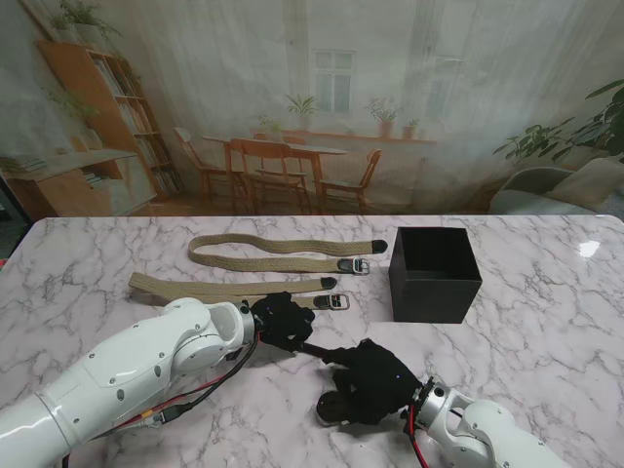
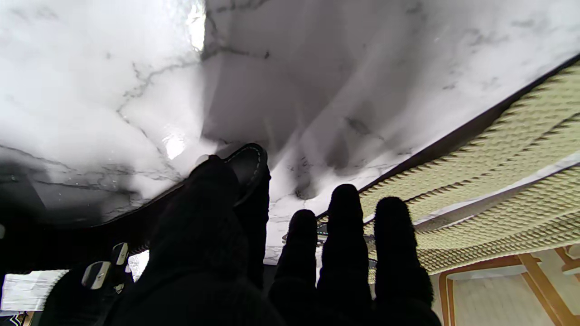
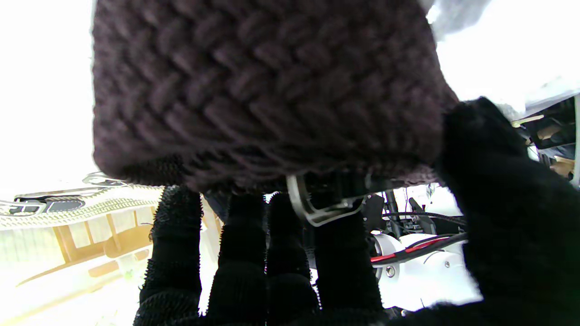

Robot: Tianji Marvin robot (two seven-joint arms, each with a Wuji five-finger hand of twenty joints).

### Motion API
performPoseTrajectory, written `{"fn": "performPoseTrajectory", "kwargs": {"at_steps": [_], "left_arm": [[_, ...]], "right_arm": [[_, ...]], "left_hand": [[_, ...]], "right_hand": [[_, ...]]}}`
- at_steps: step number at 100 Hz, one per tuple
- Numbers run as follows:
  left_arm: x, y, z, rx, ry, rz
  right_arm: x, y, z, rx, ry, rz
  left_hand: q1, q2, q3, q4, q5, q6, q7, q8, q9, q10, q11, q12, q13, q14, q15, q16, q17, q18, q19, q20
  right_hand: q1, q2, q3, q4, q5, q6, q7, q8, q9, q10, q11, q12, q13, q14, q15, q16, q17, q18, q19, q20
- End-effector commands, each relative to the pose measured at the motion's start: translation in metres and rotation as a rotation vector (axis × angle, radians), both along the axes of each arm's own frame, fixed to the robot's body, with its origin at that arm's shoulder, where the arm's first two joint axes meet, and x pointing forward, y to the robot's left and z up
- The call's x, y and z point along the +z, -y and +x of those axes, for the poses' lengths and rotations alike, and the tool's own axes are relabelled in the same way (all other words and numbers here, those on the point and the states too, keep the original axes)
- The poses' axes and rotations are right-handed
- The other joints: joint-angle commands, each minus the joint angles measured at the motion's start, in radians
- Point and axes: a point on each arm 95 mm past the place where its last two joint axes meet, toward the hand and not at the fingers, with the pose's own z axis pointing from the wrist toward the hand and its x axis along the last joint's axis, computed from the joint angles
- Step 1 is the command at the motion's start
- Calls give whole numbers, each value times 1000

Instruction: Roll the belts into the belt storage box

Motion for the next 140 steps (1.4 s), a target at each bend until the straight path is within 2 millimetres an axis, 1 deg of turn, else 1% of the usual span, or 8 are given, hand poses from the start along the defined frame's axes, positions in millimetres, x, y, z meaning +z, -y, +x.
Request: {"fn": "performPoseTrajectory", "kwargs": {"at_steps": [1,25,37,55,99,106,118,140], "left_arm": [[0,1,1,4,-7,14],[0,1,1,8,-15,21],[0,1,0,6,-17,21],[2,-1,-2,1,-11,20],[0,2,-3,45,-24,-36],[0,2,-3,45,-23,-38],[0,4,-3,49,-21,-57],[0,11,-3,47,-20,-96]], "right_arm": [[-3,-1,-2,2,-7,6],[-4,-1,-2,4,-1,1],[-5,-1,-3,-10,-2,-5],[-6,0,-1,-62,23,-37],[-7,-1,0,-95,27,-71],[-8,-1,0,-96,25,-69],[-8,-2,1,-98,21,-66],[-9,-3,0,-103,12,-63]], "left_hand": [[56,-20,36,10,42,9,5,13,14,0,0,15,11,-1,13,4,-4,7,28,10],[53,-21,38,10,41,9,2,18,18,0,-2,15,11,-1,11,4,-5,8,26,9],[52,-23,39,9,45,10,2,19,26,-2,0,16,14,-1,11,4,-5,10,25,8],[51,-24,40,9,48,12,1,19,34,-3,1,17,18,-1,11,3,-5,9,24,8],[107,5,50,9,0,-103,-87,-109,217,2,48,44,138,33,56,15,47,27,71,21],[115,5,43,11,11,-117,-153,-178,272,-14,84,81,180,22,99,51,66,28,121,44],[117,-5,36,12,55,-106,-166,-198,413,-60,92,386,246,14,235,214,102,25,228,133],[125,-37,80,22,125,-91,-48,-201,558,-69,134,525,353,28,401,368,183,31,347,215]], "right_hand": [[41,53,98,35,48,-339,85,48,-42,-33,-26,-10,-41,-35,-54,-23,-26,-6,-19,17],[40,54,98,33,48,-352,84,45,-148,-116,-78,-35,-160,-88,-259,-138,-145,-36,-158,-66],[41,63,98,34,42,-350,86,47,-216,-63,-68,-32,-164,63,-378,-212,-174,-43,-206,-101],[52,92,94,39,20,-302,93,52,-218,90,-30,-20,-130,133,-368,-212,-154,-36,-201,-105],[63,102,90,37,8,-281,99,54,-181,114,-33,-28,-70,190,-320,-186,-123,7,-176,-98],[64,103,90,37,8,-281,98,54,-178,113,-33,-28,-74,188,-317,-183,-126,7,-176,-98],[65,106,91,37,6,-278,100,57,-171,111,-37,-30,-80,186,-311,-179,-130,7,-176,-98],[67,109,89,37,5,-275,100,59,-160,111,-42,-32,-90,186,-302,-173,-137,12,-178,-100]]}}
